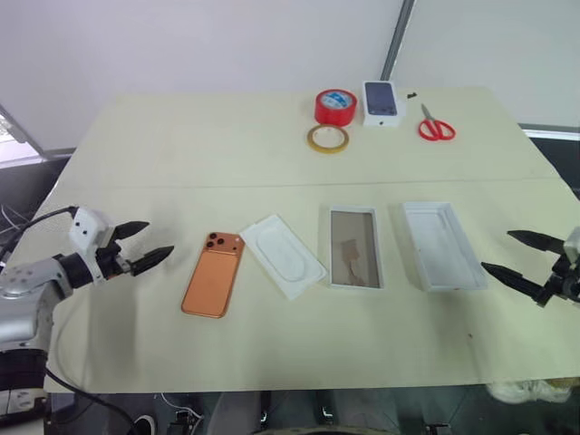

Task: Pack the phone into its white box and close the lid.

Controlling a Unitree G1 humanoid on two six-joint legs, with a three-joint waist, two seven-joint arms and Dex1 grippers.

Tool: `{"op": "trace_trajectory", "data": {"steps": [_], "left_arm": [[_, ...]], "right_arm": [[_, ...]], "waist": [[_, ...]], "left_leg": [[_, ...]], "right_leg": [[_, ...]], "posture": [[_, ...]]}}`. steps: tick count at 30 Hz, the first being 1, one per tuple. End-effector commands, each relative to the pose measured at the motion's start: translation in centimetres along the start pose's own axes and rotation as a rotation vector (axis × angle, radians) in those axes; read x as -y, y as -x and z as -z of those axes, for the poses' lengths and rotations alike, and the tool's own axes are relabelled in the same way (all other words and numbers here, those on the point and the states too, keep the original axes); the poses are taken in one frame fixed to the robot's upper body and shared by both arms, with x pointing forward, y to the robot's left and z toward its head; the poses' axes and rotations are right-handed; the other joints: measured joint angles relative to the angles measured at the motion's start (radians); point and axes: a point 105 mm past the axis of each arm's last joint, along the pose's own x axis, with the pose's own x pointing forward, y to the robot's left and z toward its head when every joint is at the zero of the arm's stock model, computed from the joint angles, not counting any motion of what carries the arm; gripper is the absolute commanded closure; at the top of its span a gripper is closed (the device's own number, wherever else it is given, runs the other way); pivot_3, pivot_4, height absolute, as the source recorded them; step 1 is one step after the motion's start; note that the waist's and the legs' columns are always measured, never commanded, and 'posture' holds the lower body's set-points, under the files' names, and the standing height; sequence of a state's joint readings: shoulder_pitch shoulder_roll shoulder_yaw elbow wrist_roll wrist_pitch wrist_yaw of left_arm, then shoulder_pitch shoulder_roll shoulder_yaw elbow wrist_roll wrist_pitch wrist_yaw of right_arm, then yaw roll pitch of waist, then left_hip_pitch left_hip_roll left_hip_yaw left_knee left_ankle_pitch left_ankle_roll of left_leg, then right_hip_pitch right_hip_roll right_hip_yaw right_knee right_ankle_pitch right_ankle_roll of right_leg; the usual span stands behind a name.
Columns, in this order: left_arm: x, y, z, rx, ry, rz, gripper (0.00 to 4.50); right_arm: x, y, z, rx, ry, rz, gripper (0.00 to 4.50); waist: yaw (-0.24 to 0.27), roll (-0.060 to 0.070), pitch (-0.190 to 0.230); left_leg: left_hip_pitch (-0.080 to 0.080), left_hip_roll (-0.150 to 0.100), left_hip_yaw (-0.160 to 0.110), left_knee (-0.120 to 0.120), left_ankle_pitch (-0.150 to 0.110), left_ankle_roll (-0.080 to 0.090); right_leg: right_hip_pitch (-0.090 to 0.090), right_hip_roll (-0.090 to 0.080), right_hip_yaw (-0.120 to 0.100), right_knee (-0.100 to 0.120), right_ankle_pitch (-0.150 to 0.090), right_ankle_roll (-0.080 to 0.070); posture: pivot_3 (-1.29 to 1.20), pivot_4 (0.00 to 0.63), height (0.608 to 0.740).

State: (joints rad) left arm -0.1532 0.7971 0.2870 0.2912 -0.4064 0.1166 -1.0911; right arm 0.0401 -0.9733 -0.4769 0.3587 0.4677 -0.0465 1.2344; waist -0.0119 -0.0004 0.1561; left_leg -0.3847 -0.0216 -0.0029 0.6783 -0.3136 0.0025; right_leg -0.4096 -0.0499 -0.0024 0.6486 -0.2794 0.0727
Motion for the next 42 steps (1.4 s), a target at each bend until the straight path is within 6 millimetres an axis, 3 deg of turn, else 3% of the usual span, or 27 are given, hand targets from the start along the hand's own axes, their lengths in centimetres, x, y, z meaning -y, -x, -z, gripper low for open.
{"op": "trace_trajectory", "data": {"steps": [1,6,22,28,33,37,42], "left_arm": [[-0.7,0.6,-0.5,-0.003,-0.062,-0.016,0.03],[-0.8,-0.1,0.1,-0.044,-0.085,-0.027,0.03],[1.7,0.1,-2.9,0.142,-0.082,0.164,0.03],[6.4,-1.0,-4.8,0.189,-0.022,0.337,0.03],[9.2,-3.0,-2.7,0.018,0.019,0.342,0.03],[10.9,-4.0,-3.1,-0.095,0.39,0.424,0.03],[13.1,-5.3,-4.2,-0.125,0.61,0.509,0.03]], "right_arm": [[0.6,0.7,-1.0,0.021,0.036,0.02,0.01],[0.1,0.0,-1.4,0.041,0.042,0.011,0.01],[-0.5,-1.2,-2.2,0.049,0.043,-0.02,0.01],[-3.6,-3.0,-3.4,0.1,0.034,-0.162,0.01],[-4.4,-4.8,-3.7,0.111,0.064,-0.19,0.01],[-6.0,-6.4,-5.5,0.164,0.121,-0.25,0.01],[-7.3,-7.9,-6.2,0.184,0.155,-0.299,0.01]], "waist": [[-0.001,0.0,0.0],[0.001,0.0,0.0],[0.001,0.0,0.0],[0.0,0.0,0.0],[0.001,0.002,0.0],[0.001,0.002,0.0],[0.002,0.001,0.0]], "left_leg": [[0.0,0.0,0.0,0.0,0.0,0.0],[0.0,0.0,0.0,0.0,0.0,0.0],[-0.001,0.0,0.0,0.0,0.0,0.0],[-0.001,0.0,0.0,0.0,0.0,0.0],[0.0,0.0,0.0,0.0,0.0,0.0],[-0.001,0.0,0.0,0.0,0.0,0.0],[-0.001,0.0,0.0,0.002,0.0,0.0]], "right_leg": [[0.0,0.0,0.0,0.0,0.0,0.0],[0.0,0.0,0.0,0.0,0.0,0.0],[0.0,0.0,0.0,0.0,0.0,0.0],[0.0,0.0,0.0,0.0,0.0,0.0],[0.0,0.0,0.0,0.0,0.0,0.0],[0.0,0.0,0.0,0.001,0.0,0.0],[0.0,0.0,0.0,0.001,0.0,0.001]], "posture": [[0.0,0.15,0.74],[0.0,0.15,0.74],[0.0,0.15,0.74],[0.0,0.15,0.74],[0.0,0.15,0.74],[0.0,0.15,0.74],[0.0,0.15,0.74]]}}
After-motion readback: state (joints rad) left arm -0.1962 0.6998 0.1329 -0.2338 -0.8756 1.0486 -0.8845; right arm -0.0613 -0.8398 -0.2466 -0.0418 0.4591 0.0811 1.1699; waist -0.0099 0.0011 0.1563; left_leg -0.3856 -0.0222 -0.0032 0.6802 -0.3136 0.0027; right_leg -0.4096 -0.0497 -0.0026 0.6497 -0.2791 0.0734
